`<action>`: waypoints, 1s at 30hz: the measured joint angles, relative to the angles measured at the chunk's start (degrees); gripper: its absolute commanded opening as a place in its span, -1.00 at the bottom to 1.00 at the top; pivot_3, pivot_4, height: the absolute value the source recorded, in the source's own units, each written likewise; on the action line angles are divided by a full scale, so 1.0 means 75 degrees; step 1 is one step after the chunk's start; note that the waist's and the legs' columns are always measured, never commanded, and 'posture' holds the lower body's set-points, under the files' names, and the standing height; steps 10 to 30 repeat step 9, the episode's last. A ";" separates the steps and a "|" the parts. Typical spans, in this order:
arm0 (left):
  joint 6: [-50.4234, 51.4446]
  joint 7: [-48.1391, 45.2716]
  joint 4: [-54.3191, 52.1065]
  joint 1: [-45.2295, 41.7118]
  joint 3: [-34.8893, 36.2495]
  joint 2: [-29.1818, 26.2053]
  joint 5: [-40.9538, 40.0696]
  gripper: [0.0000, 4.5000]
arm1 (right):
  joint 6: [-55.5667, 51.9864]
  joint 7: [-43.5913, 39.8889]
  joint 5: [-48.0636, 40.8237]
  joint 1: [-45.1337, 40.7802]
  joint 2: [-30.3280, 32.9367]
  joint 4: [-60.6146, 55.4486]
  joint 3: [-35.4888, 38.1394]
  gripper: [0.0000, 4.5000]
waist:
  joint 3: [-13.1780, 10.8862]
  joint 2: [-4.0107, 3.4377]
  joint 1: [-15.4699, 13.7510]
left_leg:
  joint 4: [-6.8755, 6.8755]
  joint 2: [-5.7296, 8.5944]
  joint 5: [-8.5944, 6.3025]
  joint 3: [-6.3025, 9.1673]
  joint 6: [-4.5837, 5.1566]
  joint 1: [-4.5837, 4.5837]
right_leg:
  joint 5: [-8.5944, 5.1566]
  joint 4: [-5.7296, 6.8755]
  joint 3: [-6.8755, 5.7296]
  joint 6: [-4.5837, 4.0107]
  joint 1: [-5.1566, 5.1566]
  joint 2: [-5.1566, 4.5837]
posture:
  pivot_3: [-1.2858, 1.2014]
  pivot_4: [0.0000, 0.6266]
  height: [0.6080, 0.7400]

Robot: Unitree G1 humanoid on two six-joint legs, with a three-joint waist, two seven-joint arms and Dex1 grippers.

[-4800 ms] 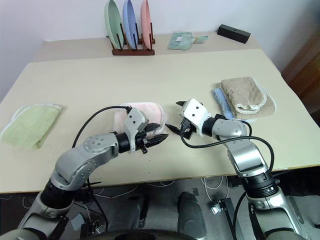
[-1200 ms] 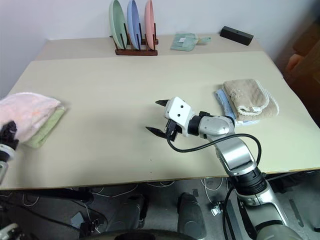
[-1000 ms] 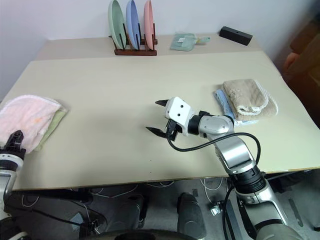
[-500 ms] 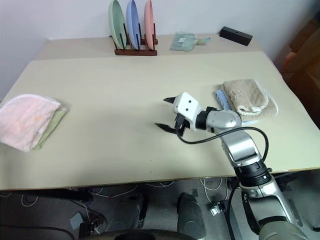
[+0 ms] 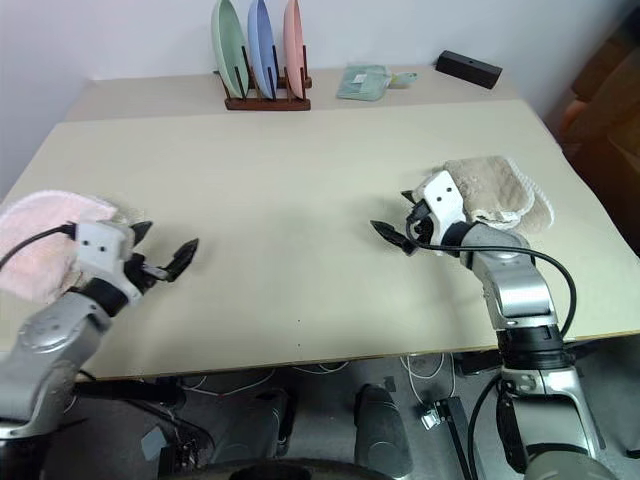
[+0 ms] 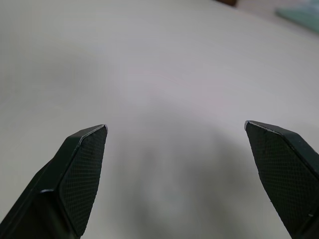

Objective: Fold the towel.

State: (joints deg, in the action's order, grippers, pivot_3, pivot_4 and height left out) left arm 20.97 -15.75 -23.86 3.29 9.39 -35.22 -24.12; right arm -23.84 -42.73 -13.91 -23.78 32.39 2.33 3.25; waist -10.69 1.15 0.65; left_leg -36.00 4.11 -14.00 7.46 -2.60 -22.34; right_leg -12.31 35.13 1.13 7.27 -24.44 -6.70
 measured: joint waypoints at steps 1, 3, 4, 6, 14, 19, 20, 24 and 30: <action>-0.0116 -0.0071 0.0092 -0.0047 -0.0132 0.0069 0.0174 0.98 | -0.0020 0.0026 -0.0018 0.0145 0.0000 -0.0019 0.0030 1.00 | 0.0000 -0.0001 0.0006 | -0.0001 0.0000 0.0000 -0.0001 0.0001 0.0000 | 0.0000 0.0000 0.0001 0.0000 0.0000 0.0000 | 0.03 -0.52 1.00; -0.0327 -0.0218 0.0250 -0.0084 -0.0347 0.0231 0.0463 0.98 | -0.0126 0.0072 -0.0079 0.0397 -0.0003 -0.0060 0.0041 1.00 | -0.0002 -0.0005 0.0020 | -0.0002 0.0001 -0.0001 -0.0002 0.0001 -0.0001 | 0.0000 -0.0001 0.0002 0.0002 0.0000 -0.0001 | 0.03 -0.52 1.00; -0.0373 -0.0269 0.0283 -0.0091 -0.0424 0.0280 0.0536 0.98 | -0.0173 0.0109 -0.0116 0.0444 -0.0003 -0.0080 0.0046 1.00 | -0.0003 -0.0007 0.0021 | -0.0004 0.0000 -0.0001 -0.0001 0.0001 -0.0001 | 0.0001 0.0000 0.0002 0.0002 -0.0001 -0.0001 | 0.03 -0.52 1.00; -0.0428 -0.0421 0.0353 -0.0108 -0.0484 0.0402 0.0623 0.98 | -0.0283 0.0224 -0.0161 0.0479 -0.0012 -0.0252 0.0106 1.00 | -0.0005 -0.0010 0.0016 | -0.0004 0.0000 -0.0001 0.0000 0.0001 -0.0001 | 0.0001 0.0001 0.0001 0.0002 -0.0001 -0.0001 | 0.03 -0.52 1.00; -0.0535 -0.0630 0.0488 -0.0129 -0.0496 0.0479 0.0697 0.98 | -0.0311 0.0392 -0.0231 0.0480 -0.0020 -0.0510 0.0205 1.00 | -0.0005 -0.0009 0.0003 | -0.0007 0.0001 -0.0001 0.0000 0.0002 -0.0001 | 0.0000 0.0001 0.0001 0.0003 0.0000 -0.0002 | 0.03 -0.52 1.00; -0.0535 -0.0630 0.0488 -0.0129 -0.0496 0.0479 0.0697 0.98 | -0.0311 0.0392 -0.0231 0.0480 -0.0020 -0.0510 0.0205 1.00 | -0.0005 -0.0009 0.0003 | -0.0007 0.0001 -0.0001 0.0000 0.0002 -0.0001 | 0.0000 0.0001 0.0001 0.0003 0.0000 -0.0002 | 0.03 -0.52 1.00; -0.0535 -0.0630 0.0488 -0.0129 -0.0496 0.0479 0.0697 0.98 | -0.0311 0.0392 -0.0231 0.0480 -0.0020 -0.0510 0.0205 1.00 | -0.0005 -0.0009 0.0003 | -0.0007 0.0001 -0.0001 0.0000 0.0002 -0.0001 | 0.0000 0.0001 0.0001 0.0003 0.0000 -0.0002 | 0.03 -0.52 1.00; -0.0535 -0.0630 0.0488 -0.0129 -0.0496 0.0479 0.0697 0.98 | -0.0311 0.0392 -0.0231 0.0480 -0.0020 -0.0510 0.0205 1.00 | -0.0005 -0.0009 0.0003 | -0.0007 0.0001 -0.0001 0.0000 0.0002 -0.0001 | 0.0000 0.0001 0.0001 0.0003 0.0000 -0.0002 | 0.03 -0.52 1.00; -0.0535 -0.0630 0.0488 -0.0129 -0.0496 0.0479 0.0697 0.98 | -0.0311 0.0392 -0.0231 0.0480 -0.0020 -0.0510 0.0205 1.00 | -0.0005 -0.0009 0.0003 | -0.0007 0.0001 -0.0001 0.0000 0.0002 -0.0001 | 0.0000 0.0001 0.0001 0.0003 0.0000 -0.0002 | 0.03 -0.52 1.00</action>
